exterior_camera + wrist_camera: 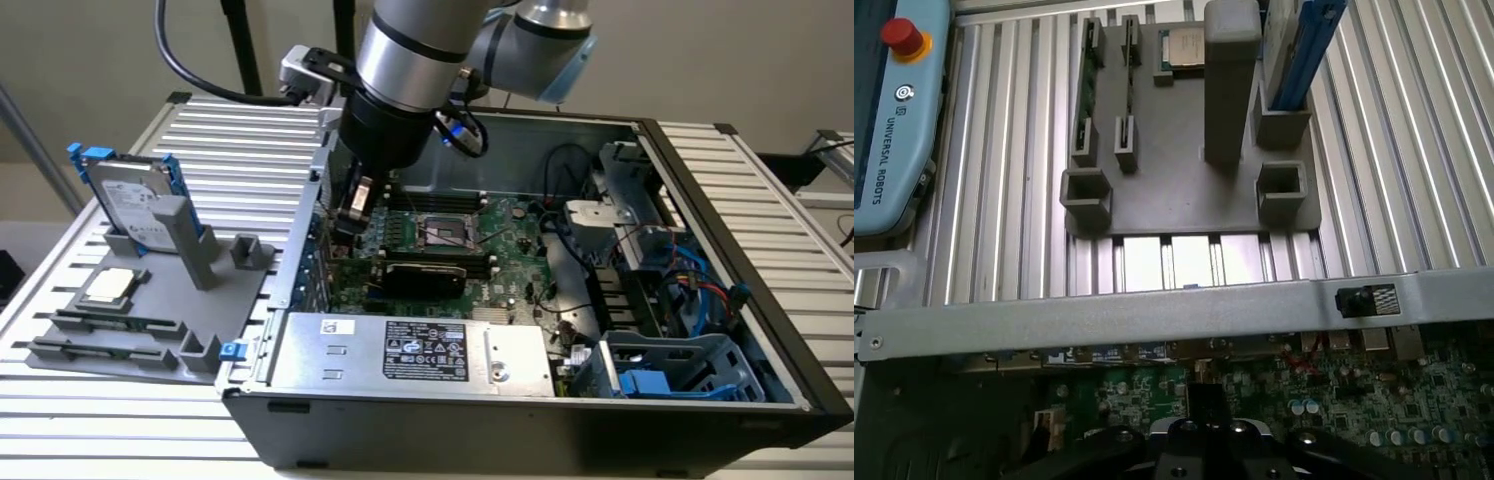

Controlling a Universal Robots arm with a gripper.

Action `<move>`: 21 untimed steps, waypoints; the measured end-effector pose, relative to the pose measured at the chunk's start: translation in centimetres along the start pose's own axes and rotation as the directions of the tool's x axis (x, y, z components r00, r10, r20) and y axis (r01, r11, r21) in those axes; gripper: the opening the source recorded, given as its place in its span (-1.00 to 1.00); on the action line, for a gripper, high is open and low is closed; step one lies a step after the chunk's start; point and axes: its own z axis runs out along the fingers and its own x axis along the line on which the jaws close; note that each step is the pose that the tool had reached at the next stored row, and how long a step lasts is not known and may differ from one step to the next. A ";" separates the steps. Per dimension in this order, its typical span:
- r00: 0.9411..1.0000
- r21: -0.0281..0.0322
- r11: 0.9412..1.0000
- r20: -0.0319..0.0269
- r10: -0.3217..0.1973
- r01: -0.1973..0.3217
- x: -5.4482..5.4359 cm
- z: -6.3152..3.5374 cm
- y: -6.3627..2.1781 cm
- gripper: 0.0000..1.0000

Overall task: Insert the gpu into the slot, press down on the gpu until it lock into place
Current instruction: 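Press down on the gpu until it lock into place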

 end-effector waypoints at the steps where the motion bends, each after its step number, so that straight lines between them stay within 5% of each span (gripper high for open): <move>1: 1.000 0.005 1.000 0.000 0.000 0.000 0.0 -0.01 -0.01 -0.79; 8: 1.000 0.043 0.999 0.003 -0.002 0.002 0.0 -0.12 -0.16 -0.79; 21: 1.000 0.131 0.991 0.009 -0.010 0.008 0.0 -0.37 -0.44 -0.79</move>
